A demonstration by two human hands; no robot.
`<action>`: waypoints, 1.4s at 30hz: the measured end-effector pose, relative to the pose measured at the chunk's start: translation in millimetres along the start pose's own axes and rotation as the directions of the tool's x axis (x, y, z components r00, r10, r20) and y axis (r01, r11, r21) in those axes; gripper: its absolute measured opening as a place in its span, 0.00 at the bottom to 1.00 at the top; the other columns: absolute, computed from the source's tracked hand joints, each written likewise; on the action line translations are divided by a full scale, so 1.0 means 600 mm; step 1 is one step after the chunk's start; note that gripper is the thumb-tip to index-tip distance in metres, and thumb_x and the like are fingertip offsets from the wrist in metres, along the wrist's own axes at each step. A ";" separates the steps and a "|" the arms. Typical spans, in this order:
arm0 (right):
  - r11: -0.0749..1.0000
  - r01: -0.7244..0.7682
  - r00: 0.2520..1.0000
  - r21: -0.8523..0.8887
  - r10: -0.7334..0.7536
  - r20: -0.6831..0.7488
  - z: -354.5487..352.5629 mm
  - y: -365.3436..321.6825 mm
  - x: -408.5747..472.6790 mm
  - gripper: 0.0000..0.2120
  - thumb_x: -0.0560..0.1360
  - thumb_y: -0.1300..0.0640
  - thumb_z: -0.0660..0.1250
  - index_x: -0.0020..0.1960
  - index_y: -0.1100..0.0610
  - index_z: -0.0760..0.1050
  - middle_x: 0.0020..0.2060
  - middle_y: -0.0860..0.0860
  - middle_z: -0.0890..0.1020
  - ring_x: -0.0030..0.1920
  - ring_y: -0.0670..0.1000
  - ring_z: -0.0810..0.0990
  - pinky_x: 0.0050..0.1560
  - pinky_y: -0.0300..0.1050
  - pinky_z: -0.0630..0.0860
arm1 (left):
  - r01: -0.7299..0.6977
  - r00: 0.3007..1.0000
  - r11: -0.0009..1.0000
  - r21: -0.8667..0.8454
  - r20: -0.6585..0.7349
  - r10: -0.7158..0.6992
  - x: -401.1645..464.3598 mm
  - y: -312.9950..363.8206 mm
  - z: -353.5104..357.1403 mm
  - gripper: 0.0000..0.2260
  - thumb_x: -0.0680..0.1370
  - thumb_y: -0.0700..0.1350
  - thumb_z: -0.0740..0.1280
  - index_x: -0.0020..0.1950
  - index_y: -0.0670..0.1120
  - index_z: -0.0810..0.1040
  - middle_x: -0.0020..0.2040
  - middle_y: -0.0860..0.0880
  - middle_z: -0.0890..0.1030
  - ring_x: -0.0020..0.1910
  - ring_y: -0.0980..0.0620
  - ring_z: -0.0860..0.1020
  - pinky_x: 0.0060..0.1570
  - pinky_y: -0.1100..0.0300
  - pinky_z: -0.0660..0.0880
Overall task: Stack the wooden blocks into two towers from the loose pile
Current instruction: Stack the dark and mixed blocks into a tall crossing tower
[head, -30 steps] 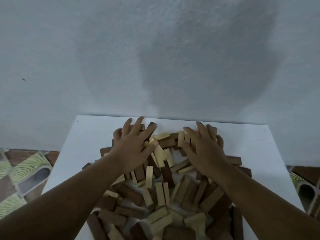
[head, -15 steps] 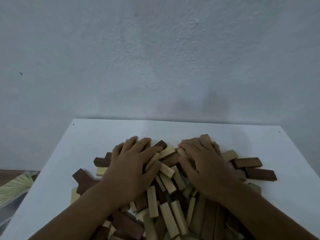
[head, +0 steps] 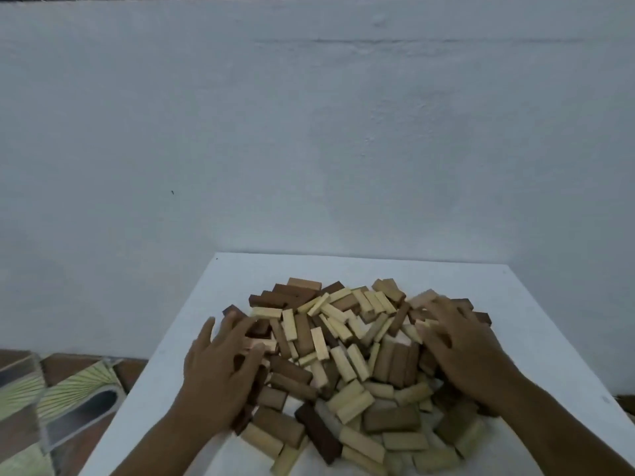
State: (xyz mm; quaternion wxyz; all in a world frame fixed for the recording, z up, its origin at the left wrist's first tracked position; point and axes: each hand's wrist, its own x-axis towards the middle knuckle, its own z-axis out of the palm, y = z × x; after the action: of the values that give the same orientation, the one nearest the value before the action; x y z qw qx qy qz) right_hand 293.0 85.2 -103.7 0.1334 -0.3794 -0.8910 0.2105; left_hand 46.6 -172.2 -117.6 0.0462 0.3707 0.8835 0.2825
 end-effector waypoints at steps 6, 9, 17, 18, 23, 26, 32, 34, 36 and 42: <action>0.992 -0.085 0.993 -0.091 0.076 -0.094 0.058 -0.026 -0.066 0.25 0.78 0.36 0.48 0.72 0.41 0.61 0.77 0.45 0.53 0.74 0.52 0.53 0.72 0.59 0.56 | 0.094 0.996 0.993 -0.067 0.007 -0.094 -0.067 0.010 0.024 0.20 0.81 0.59 0.56 0.73 0.63 0.64 0.80 0.57 0.53 0.79 0.49 0.49 0.75 0.45 0.49; 0.993 -0.110 0.985 -0.049 0.102 -0.141 0.075 -0.052 -0.069 0.22 0.79 0.40 0.53 0.72 0.43 0.64 0.76 0.47 0.58 0.74 0.54 0.55 0.71 0.59 0.57 | 0.021 0.999 1.000 -0.006 -0.047 -0.022 -0.089 0.006 0.044 0.21 0.81 0.57 0.56 0.75 0.60 0.64 0.80 0.56 0.53 0.78 0.49 0.50 0.76 0.46 0.49; 0.976 -0.092 0.973 0.199 0.130 -0.190 0.059 -0.075 -0.139 0.19 0.78 0.42 0.56 0.68 0.41 0.67 0.70 0.48 0.67 0.72 0.55 0.61 0.72 0.62 0.57 | -0.117 0.987 0.991 0.064 -0.098 0.123 -0.104 0.007 0.039 0.26 0.79 0.64 0.50 0.75 0.60 0.64 0.80 0.52 0.56 0.79 0.48 0.50 0.74 0.45 0.53; 0.985 -0.102 0.978 0.136 0.125 -0.168 0.065 -0.075 -0.150 0.19 0.79 0.44 0.57 0.70 0.42 0.66 0.74 0.48 0.62 0.74 0.55 0.57 0.73 0.61 0.54 | -0.161 0.980 0.983 0.092 -0.100 0.170 -0.107 0.009 0.040 0.27 0.78 0.65 0.48 0.75 0.60 0.64 0.80 0.53 0.56 0.79 0.49 0.49 0.74 0.46 0.53; 0.988 -0.107 0.988 0.107 0.118 -0.101 0.101 -0.098 -0.179 0.19 0.81 0.50 0.54 0.72 0.43 0.62 0.77 0.50 0.54 0.76 0.58 0.50 0.74 0.57 0.52 | -0.253 0.963 0.956 0.150 -0.056 0.264 -0.113 0.013 0.044 0.29 0.77 0.64 0.43 0.75 0.60 0.65 0.79 0.54 0.59 0.79 0.50 0.48 0.73 0.48 0.53; 0.969 -0.111 0.983 0.220 0.139 -0.117 0.087 -0.112 -0.182 0.17 0.81 0.51 0.55 0.68 0.41 0.65 0.73 0.49 0.61 0.72 0.55 0.57 0.72 0.57 0.57 | -0.241 0.966 0.958 0.157 -0.058 0.252 -0.113 0.014 0.040 0.28 0.78 0.62 0.43 0.73 0.59 0.67 0.76 0.56 0.64 0.79 0.51 0.51 0.70 0.47 0.52; 0.944 -0.027 0.980 0.328 0.089 -0.177 0.028 -0.073 -0.197 0.13 0.81 0.53 0.58 0.62 0.39 0.69 0.55 0.42 0.77 0.52 0.43 0.75 0.59 0.43 0.69 | -0.318 0.933 0.940 0.122 -0.137 0.333 -0.110 0.039 0.029 0.17 0.77 0.57 0.51 0.55 0.61 0.78 0.56 0.65 0.78 0.66 0.55 0.70 0.62 0.48 0.56; 0.944 -0.034 0.973 0.329 0.106 -0.204 0.007 -0.052 -0.194 0.12 0.81 0.53 0.59 0.63 0.44 0.72 0.53 0.41 0.79 0.53 0.44 0.78 0.54 0.36 0.70 | -0.350 0.924 0.932 0.090 -0.128 0.359 -0.100 0.069 0.033 0.16 0.76 0.57 0.52 0.52 0.60 0.79 0.51 0.65 0.79 0.60 0.57 0.73 0.63 0.49 0.59; 0.955 -0.040 0.962 0.292 0.116 -0.248 -0.007 -0.033 -0.183 0.11 0.80 0.52 0.60 0.62 0.45 0.74 0.54 0.38 0.78 0.57 0.44 0.77 0.55 0.34 0.69 | -0.398 0.907 0.916 0.056 -0.128 0.402 -0.087 0.107 0.046 0.14 0.77 0.57 0.55 0.54 0.59 0.79 0.51 0.65 0.79 0.57 0.60 0.73 0.65 0.50 0.60; 0.976 -0.011 0.953 0.216 0.075 -0.293 -0.014 0.035 -0.110 0.11 0.79 0.56 0.63 0.59 0.48 0.78 0.52 0.35 0.77 0.55 0.39 0.75 0.57 0.32 0.66 | -0.509 0.860 0.859 -0.054 -0.062 0.506 -0.035 0.230 0.095 0.09 0.79 0.48 0.62 0.56 0.54 0.80 0.52 0.59 0.79 0.56 0.59 0.70 0.62 0.63 0.62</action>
State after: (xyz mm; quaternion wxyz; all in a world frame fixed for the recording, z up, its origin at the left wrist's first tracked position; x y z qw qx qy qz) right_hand 354.2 52.1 -111.6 0.3018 -0.4098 -0.8245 0.2472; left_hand 165.0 -81.9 -94.3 -0.0372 0.5818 0.7455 0.3230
